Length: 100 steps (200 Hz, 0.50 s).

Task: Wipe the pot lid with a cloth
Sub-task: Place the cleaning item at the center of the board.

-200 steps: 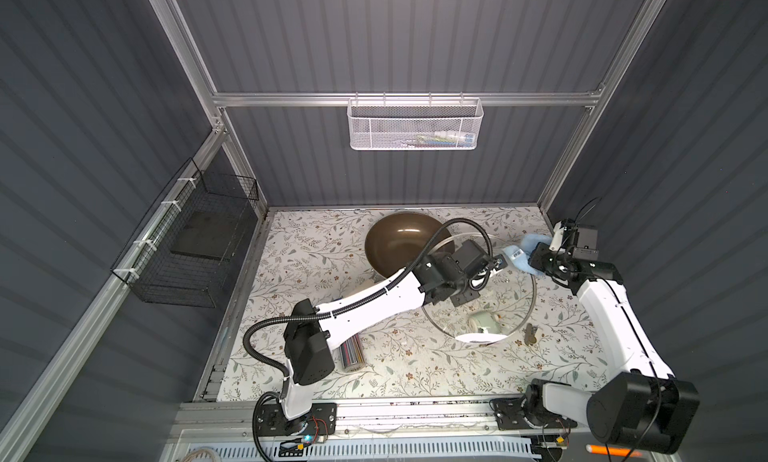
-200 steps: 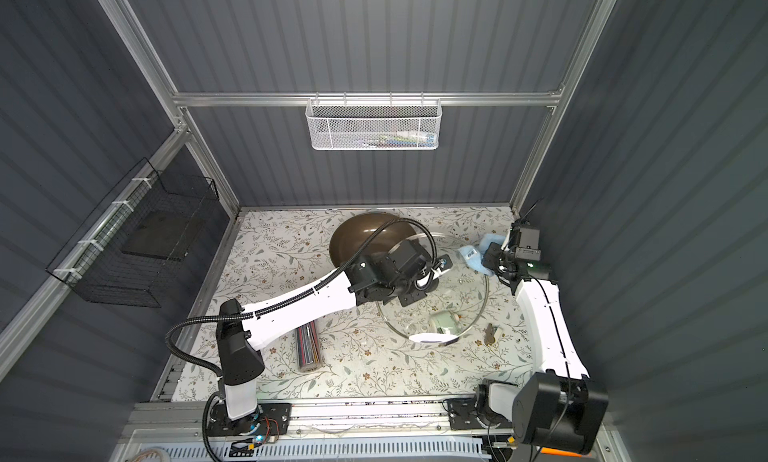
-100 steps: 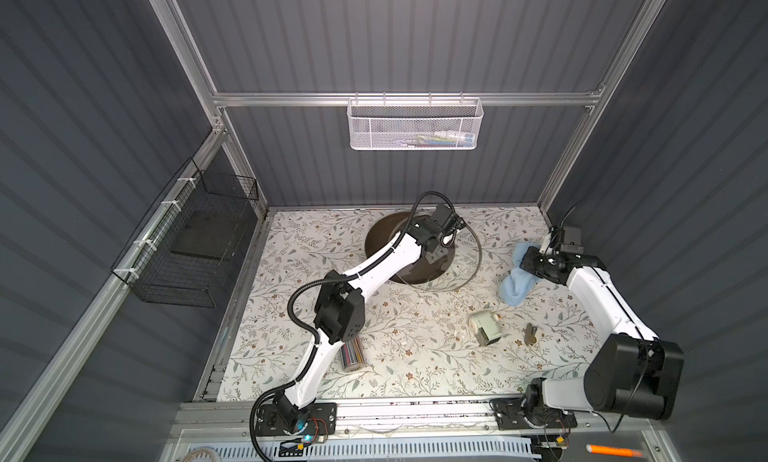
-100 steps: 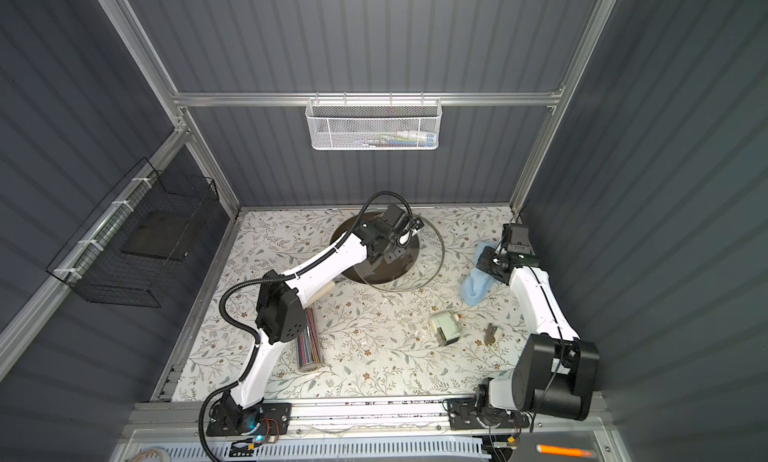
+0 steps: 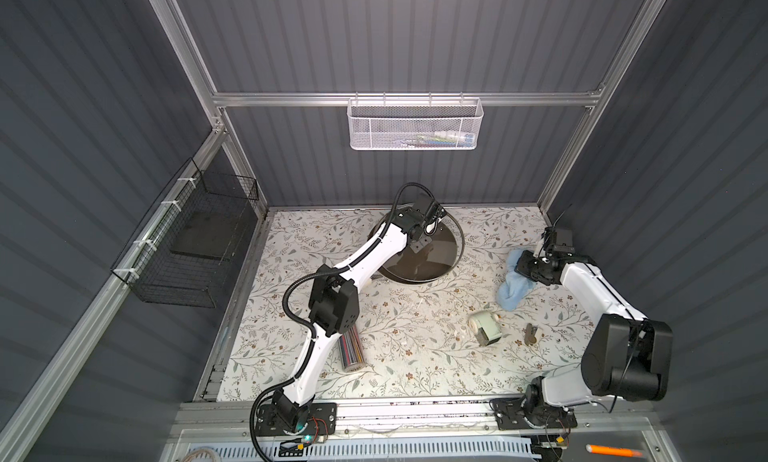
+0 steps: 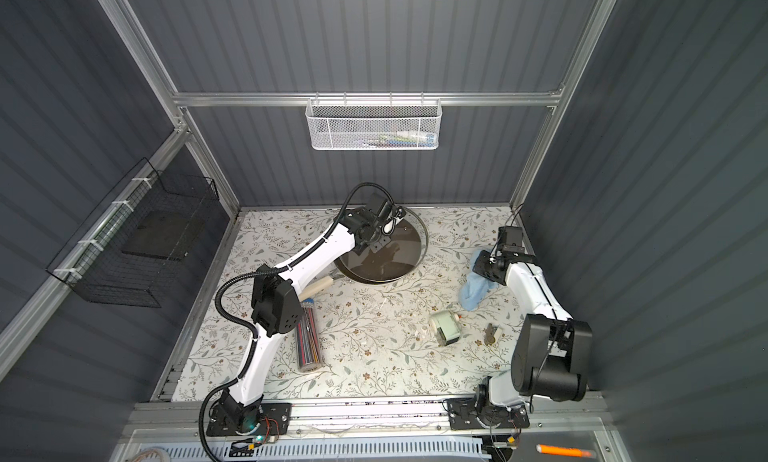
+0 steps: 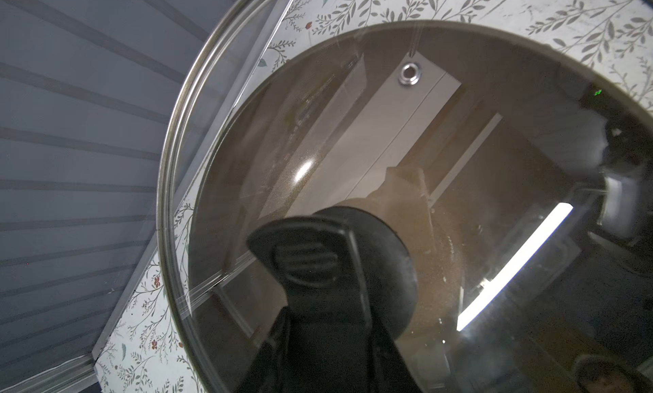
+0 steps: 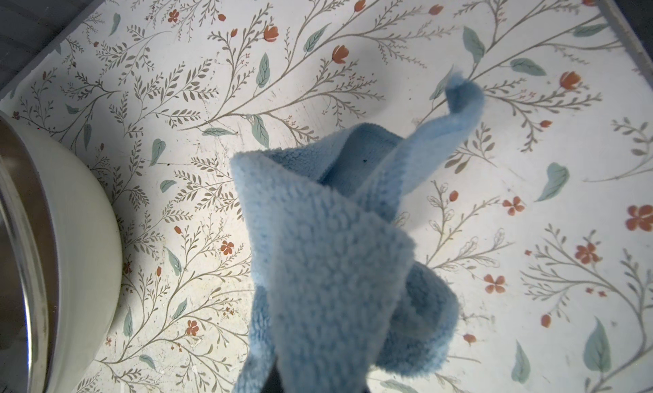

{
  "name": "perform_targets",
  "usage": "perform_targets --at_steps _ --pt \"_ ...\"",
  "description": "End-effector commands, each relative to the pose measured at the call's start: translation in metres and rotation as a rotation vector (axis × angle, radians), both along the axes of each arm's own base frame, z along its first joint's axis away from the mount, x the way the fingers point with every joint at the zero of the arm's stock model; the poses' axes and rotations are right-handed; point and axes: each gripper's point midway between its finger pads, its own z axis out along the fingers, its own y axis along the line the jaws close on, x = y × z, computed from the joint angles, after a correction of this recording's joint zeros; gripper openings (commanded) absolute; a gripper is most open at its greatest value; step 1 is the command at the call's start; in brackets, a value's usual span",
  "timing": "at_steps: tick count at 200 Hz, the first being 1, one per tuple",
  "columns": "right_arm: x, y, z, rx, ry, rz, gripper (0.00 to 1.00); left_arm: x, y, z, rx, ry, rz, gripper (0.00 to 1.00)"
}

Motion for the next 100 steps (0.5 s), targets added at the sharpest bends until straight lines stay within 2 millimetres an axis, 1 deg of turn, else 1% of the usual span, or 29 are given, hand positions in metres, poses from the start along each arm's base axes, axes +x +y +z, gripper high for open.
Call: perform_targets --at_steps 1,28,44,62,79,84,100 --pt "0.000 0.005 -0.005 0.022 0.004 0.007 0.00 0.013 -0.006 0.028 -0.022 -0.093 -0.016 0.00" --pt "-0.001 0.004 -0.011 0.017 0.019 0.009 0.00 0.012 -0.003 0.035 -0.023 -0.090 -0.027 0.00" --pt "0.001 0.005 -0.017 0.017 0.019 0.014 0.01 0.009 -0.004 0.032 -0.022 -0.070 -0.038 0.00" --pt "0.003 0.006 -0.030 0.023 0.040 0.019 0.02 0.006 -0.003 0.025 -0.015 -0.042 -0.043 0.00" --pt "0.001 0.009 -0.048 0.041 0.085 0.024 0.04 0.004 -0.002 0.020 -0.010 -0.025 -0.047 0.00" --pt "0.007 0.010 -0.049 0.042 0.067 0.028 0.04 0.003 -0.002 0.019 -0.009 -0.022 -0.047 0.00" --pt "0.010 0.015 -0.059 0.043 0.086 0.037 0.07 0.002 -0.001 0.018 -0.004 -0.014 -0.049 0.00"
